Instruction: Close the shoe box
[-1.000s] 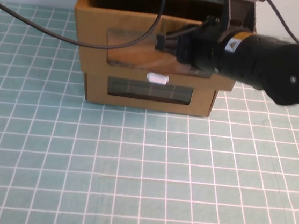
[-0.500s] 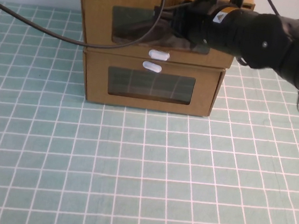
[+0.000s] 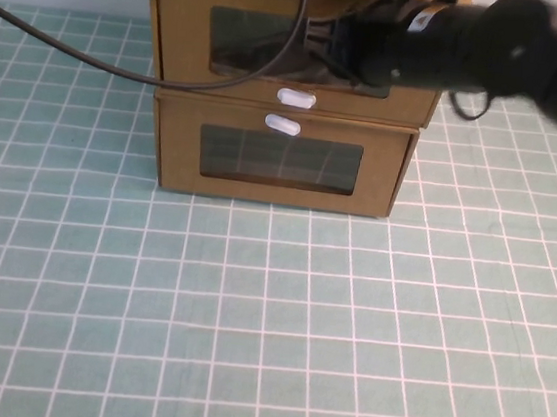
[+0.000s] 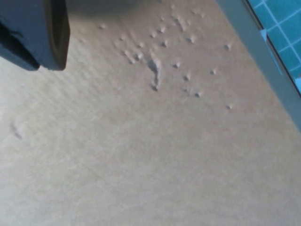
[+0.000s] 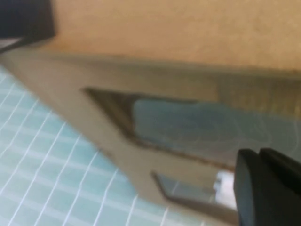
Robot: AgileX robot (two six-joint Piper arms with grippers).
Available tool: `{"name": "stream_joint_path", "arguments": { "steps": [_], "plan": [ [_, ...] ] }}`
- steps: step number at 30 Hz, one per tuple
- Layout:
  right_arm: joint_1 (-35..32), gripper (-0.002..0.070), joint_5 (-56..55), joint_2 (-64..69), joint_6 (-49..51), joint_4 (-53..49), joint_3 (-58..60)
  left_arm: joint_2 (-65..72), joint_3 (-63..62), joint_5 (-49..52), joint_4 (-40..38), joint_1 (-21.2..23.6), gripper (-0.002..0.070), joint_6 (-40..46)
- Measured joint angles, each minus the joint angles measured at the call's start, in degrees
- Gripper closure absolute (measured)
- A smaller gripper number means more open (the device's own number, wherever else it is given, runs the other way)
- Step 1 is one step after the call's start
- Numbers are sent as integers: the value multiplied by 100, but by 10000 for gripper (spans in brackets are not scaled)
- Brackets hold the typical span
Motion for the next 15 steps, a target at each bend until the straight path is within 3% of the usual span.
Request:
{"name": "stream_joint_path", "arguments": {
  "steps": [11,15],
  "plan": [
    [0,687,2390,-1981,-301,-296,-5,-980,0,377,440,159,680,-231],
    [0,687,3080,-2987,-176,-533,527,-1444,255,344,496,196,680,-231]
  ]
}}
